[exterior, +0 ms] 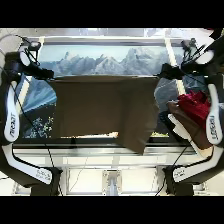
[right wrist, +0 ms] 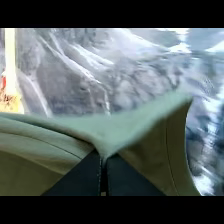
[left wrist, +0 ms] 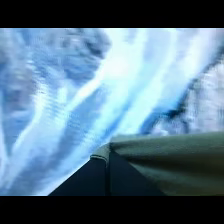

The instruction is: Fold the shirts.

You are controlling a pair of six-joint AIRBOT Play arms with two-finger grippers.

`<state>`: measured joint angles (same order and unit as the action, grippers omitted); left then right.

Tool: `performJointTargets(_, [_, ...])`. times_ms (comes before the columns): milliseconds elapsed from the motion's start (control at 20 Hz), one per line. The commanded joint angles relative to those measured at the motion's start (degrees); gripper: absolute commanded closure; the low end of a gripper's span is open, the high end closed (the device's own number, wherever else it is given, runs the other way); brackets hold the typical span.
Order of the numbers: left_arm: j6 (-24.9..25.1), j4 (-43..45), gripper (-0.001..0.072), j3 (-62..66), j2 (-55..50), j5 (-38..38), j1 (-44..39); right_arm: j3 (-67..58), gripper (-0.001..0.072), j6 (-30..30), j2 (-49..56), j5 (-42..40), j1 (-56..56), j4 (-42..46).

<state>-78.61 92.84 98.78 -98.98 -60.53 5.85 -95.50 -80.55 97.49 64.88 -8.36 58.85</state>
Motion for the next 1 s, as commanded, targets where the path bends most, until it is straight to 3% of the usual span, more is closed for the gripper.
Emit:
performJointTargets(0, [-1.95,-0.46,0.0699,-0.02,-3.39,2.36,-0.31,-0.09,0.0698,0.09,6.47,-5.77,1.29,-0.48])
performJointTargets(150, [-1.97,-0.94,0.07,-0.28,-3.13,-7.02,-0.76,-0.02,0.0698,0.07,6.08,-2.34,3.5,8.35])
performJointTargets(300, [-1.95,-0.92,0.0699,-4.79,-1.88,-10.62,-0.87,0.2,0.0698,-0.9,6.05,1.99,5.92,16.24])
performJointTargets(650, [-1.57,-0.92,0.07,-14.27,-1.29,-12.02,-0.92,8.79,0.0694,-1.25,6.14,1.53,6.25,16.2])
performJointTargets(700, [-1.64,-0.92,0.0685,-14.27,-1.29,-12.59,-0.92,9.2,0.0651,-1.25,6.14,1.66,6.25,15.63])
performJointTargets(750, [-1.57,-0.94,0.0615,-14.25,-1.29,-13.07,-0.92,9.14,0.0475,-1.25,6.05,2.03,6.25,14.75])
performJointTargets(800, [-1.57,-0.94,0.0277,-14.25,-1.18,-13.53,-0.92,8.74,0.0296,-1.25,5.84,2.93,6.25,13.66])
performJointTargets(850, [-1.6,-0.92,0.0013,-14.23,-0.72,-14.03,-0.9,7.76,0.0297,-1.25,5.6,4.83,6.25,13.29])
performJointTargets(950, [-1.55,-0.9,0.0015,-14.25,2.32,-15.21,-0.33,5.01,0.0299,-0.79,3.87,11.26,6.19,14.75])
